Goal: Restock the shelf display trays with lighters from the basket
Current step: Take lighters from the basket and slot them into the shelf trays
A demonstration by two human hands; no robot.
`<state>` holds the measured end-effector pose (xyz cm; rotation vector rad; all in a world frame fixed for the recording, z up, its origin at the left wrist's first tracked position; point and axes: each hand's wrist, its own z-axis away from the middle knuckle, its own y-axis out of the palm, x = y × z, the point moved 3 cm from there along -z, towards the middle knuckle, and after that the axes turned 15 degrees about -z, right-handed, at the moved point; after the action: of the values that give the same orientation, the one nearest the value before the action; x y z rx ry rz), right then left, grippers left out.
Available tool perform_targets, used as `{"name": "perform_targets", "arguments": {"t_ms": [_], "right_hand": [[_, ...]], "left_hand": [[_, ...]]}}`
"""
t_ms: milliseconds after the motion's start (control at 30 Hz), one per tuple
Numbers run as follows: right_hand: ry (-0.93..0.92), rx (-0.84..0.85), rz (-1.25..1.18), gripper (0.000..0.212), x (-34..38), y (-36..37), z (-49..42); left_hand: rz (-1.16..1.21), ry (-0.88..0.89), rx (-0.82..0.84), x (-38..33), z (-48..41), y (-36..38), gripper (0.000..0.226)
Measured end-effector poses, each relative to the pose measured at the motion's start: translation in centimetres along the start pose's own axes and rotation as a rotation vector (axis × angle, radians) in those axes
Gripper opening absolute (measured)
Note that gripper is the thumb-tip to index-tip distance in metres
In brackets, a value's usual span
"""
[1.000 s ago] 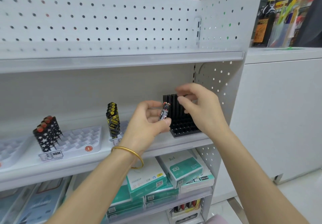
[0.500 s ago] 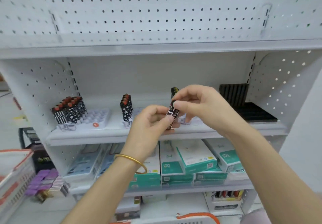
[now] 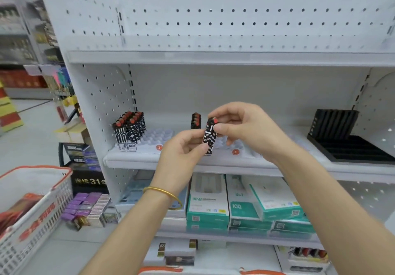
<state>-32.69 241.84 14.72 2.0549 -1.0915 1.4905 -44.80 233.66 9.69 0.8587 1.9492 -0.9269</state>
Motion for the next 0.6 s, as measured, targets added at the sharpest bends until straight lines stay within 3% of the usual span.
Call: {"name": "perform_targets", "arguments": {"t_ms": [167, 267, 367, 600], "right_hand": [[-0.064, 0.006, -0.016, 0.023, 0.6, 2.9, -1.6], [-0.134, -0.008, 0.017, 0.023, 1.4, 5.6, -3.6], [-0.168, 0.026, 0.133, 0.022, 1.0, 8.7, -5.9], [-0.207, 0.077, 0.341, 0.023, -1.4, 13.5, -8.5]], "left_hand": [[-0.075, 0.031, -0.168, 0.4, 0.3, -2.5, 0.032], [-0.439, 0.105, -0.366, 1.3, 0.5, -6.1, 0.031], [-0.810, 0.151, -0.496, 3.5, 0.9, -9.2, 0.046], [-1.152, 0.180, -0.416, 6.9, 2.0, -10.4, 0.053]]}}
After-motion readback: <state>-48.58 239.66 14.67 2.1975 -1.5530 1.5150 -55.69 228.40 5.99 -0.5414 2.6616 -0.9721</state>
